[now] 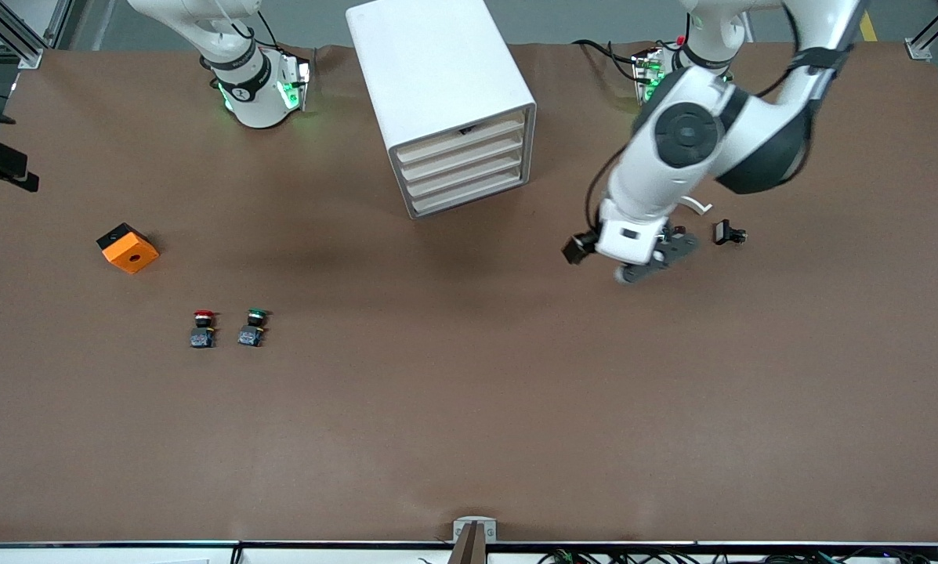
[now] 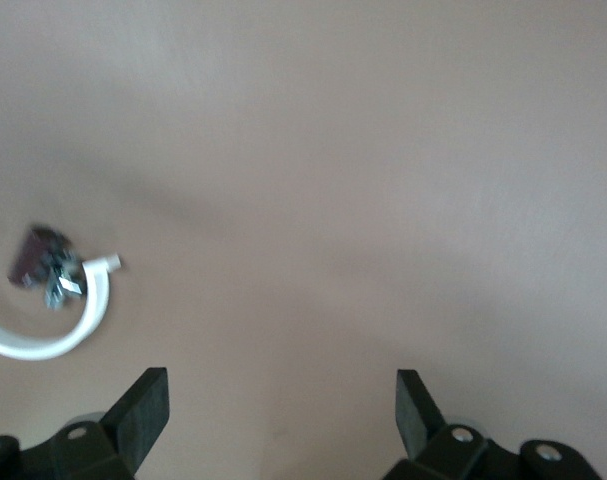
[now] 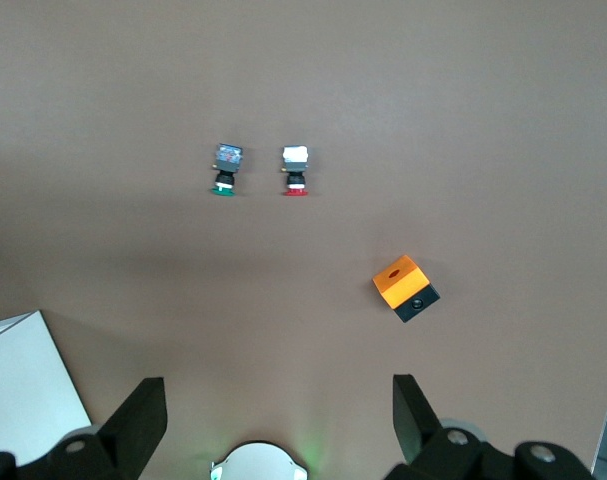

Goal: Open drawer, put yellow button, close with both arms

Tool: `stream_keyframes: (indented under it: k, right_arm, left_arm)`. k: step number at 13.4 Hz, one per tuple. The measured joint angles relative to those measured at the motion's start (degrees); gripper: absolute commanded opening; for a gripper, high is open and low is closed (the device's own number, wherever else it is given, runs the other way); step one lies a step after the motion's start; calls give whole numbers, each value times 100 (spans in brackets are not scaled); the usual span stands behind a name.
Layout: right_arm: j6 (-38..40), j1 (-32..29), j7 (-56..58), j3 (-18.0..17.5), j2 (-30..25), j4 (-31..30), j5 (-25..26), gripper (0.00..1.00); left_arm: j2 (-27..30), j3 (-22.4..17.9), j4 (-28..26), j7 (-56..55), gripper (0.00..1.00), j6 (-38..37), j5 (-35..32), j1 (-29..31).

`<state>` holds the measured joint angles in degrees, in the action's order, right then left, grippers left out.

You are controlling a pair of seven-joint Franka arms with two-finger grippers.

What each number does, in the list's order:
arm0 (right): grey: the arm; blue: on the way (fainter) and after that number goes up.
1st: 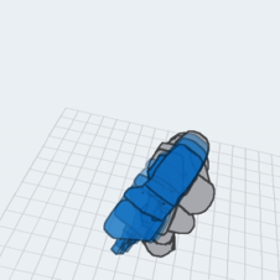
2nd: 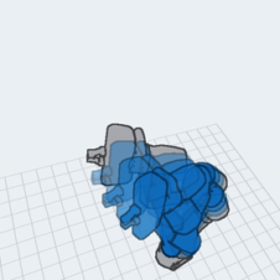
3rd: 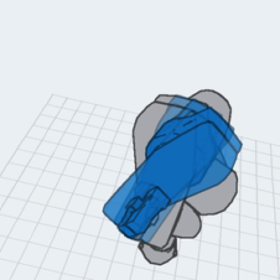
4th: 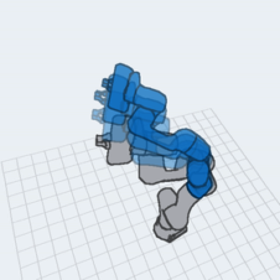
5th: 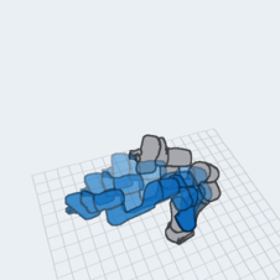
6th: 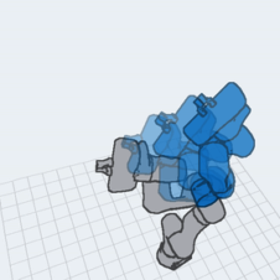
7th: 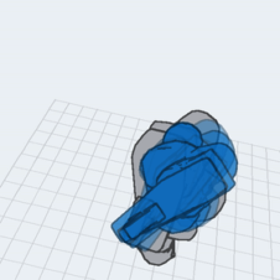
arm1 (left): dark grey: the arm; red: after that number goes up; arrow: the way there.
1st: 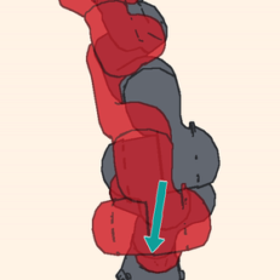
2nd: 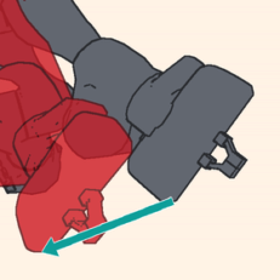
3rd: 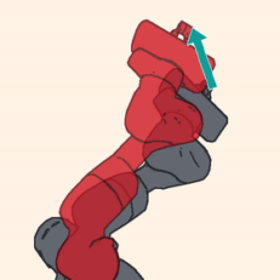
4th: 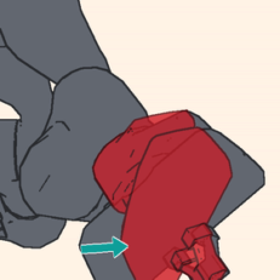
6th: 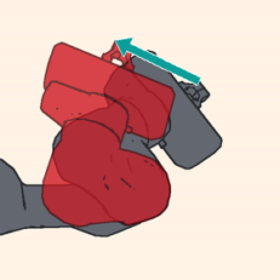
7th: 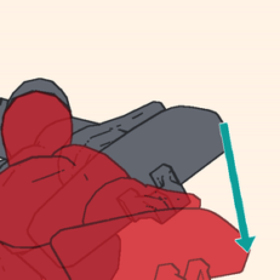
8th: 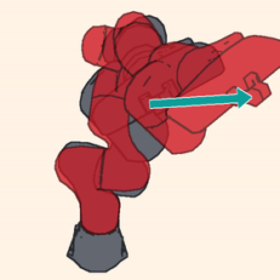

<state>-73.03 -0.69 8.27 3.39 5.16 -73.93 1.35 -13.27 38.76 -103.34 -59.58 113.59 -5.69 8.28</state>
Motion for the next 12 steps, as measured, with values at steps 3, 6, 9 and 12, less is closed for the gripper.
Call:
stream_keyframes:
  k: [3, 6, 9, 12]
  right_arm:
    - [24, 62, -4, 18, -113, -166, 0, 100]
    - [-484, 41, -4, 62, -405, -772, 0, 100]
    - [-1074, 41, -3, 72, -910, -1640, 0, 100]
    - [-1220, 41, -4, 73, -1134, -1956, 0, 100]
  left_arm:
    - [195, -3, 509, 752, 100, -631, -106, 596]
    - [378, -12, 1370, 1648, 100, -1614, -109, 1286]
    - [440, -15, 2056, 2167, 100, -2278, -110, 1842]
    - [520, -218, 2144, 3161, 100, -2338, -111, 1987]
